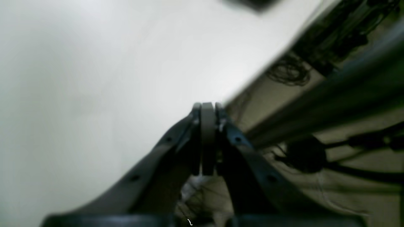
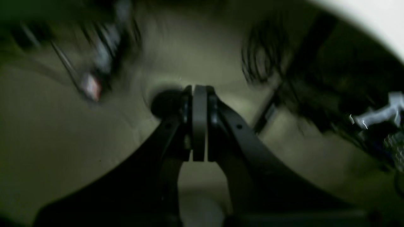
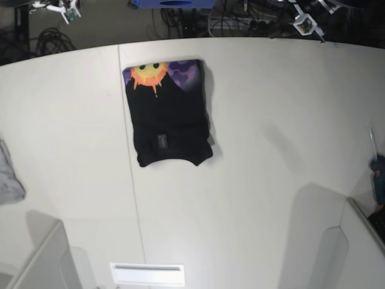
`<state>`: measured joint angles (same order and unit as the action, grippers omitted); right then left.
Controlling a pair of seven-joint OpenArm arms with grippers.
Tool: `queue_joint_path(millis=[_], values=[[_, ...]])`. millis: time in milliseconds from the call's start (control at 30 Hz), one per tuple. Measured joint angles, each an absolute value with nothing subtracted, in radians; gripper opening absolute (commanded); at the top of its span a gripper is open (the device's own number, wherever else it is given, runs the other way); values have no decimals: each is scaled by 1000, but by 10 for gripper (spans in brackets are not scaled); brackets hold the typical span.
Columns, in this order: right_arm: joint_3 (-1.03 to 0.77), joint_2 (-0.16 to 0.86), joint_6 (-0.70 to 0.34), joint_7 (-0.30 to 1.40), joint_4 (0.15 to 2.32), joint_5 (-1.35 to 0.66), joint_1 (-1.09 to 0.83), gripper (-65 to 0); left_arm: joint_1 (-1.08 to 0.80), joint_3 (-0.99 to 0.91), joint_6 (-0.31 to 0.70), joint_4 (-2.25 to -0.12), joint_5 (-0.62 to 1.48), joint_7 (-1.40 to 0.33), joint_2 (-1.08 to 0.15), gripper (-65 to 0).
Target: Fold the T-shirt properly
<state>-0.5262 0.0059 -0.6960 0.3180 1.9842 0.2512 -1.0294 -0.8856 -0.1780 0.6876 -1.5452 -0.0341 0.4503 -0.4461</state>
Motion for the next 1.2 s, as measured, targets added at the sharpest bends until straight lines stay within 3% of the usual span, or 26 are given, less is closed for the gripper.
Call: queue_joint_path(millis=[167, 367, 533, 800, 867, 1000, 1200], values=[[-369, 6, -699, 451, 1926, 377, -1045, -650, -954, -167, 690, -1451, -31, 485, -441, -650], [-184, 9, -697, 469, 1734, 532, -1033, -650, -958, -118, 687, -1319, -28, 484, -438, -650], [-167, 12, -696, 475, 1521, 558, -926, -650, -920, 29, 621, -1159, -27, 487, -447, -650], [-171, 12, -693, 459, 1191, 554, -738, -650, -697, 218, 575, -762, -6, 490, -412, -650], [-171, 14, -690, 420, 1111, 553, -692, -650, -641, 225, 574, -665, -10, 487, -381, -650], [-167, 12, -583, 291, 895, 550, -589, -650, -513, 232, 575, -457, -20, 488, -299, -650], [-171, 34, -568, 102, 514, 546, -424, -650, -379, 232, 574, -249, -14, 501, -248, -650]])
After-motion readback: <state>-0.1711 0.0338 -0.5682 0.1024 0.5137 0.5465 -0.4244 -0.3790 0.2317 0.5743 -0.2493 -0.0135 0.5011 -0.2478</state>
